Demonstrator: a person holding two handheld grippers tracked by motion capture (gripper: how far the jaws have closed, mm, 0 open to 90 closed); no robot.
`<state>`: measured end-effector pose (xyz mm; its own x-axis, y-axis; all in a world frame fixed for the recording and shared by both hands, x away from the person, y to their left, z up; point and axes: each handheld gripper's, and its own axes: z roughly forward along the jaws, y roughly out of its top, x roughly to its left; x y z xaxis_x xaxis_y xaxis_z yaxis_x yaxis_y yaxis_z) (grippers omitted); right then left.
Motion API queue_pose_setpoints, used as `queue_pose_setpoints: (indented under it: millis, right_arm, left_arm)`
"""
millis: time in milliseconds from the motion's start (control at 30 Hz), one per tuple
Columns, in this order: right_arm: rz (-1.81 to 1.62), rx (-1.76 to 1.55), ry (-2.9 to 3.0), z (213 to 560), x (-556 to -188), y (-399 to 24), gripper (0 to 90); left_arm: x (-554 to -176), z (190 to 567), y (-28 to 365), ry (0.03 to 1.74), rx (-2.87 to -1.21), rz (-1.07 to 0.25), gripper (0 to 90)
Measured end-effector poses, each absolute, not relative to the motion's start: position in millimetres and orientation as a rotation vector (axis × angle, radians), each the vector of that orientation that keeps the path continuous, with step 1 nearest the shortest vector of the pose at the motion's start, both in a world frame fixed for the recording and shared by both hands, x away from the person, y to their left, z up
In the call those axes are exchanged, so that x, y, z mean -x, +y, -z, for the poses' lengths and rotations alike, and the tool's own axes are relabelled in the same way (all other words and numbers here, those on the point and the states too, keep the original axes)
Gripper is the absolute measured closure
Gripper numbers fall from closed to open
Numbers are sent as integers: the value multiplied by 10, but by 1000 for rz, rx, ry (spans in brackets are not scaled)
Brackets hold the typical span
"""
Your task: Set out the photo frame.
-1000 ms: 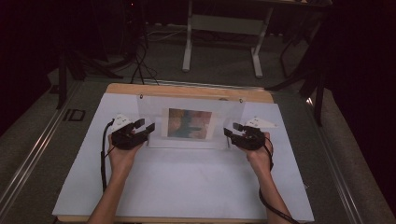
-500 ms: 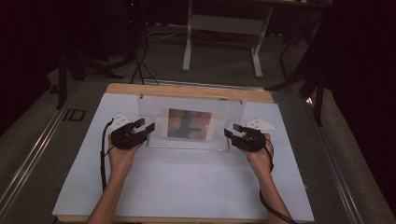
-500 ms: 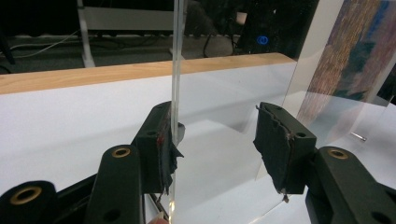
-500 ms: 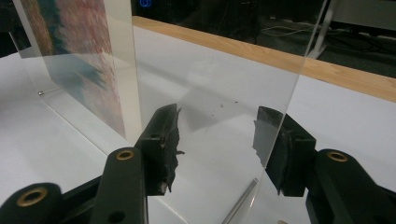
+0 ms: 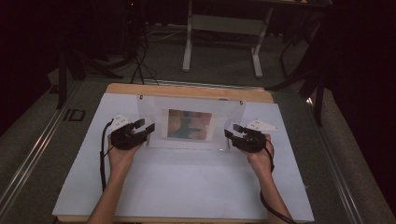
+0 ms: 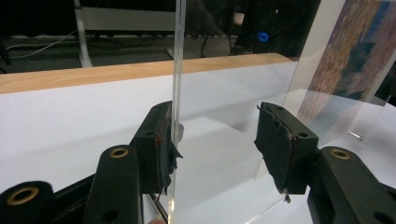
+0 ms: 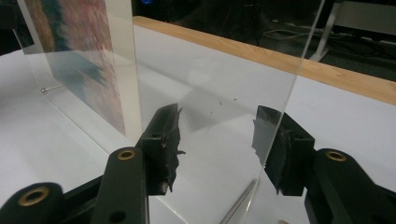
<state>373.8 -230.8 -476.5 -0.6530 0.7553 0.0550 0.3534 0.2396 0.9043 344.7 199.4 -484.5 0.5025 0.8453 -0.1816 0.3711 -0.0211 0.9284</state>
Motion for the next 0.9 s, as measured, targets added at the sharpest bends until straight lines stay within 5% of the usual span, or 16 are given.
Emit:
queue_pose_setpoints:
  millis: [900]
  right_arm:
    - [-1349,-1053,2165,4704,-3682,-2482,497]
  left_arm:
    - [-3353,4757,2209,1091,-1620,-546,470]
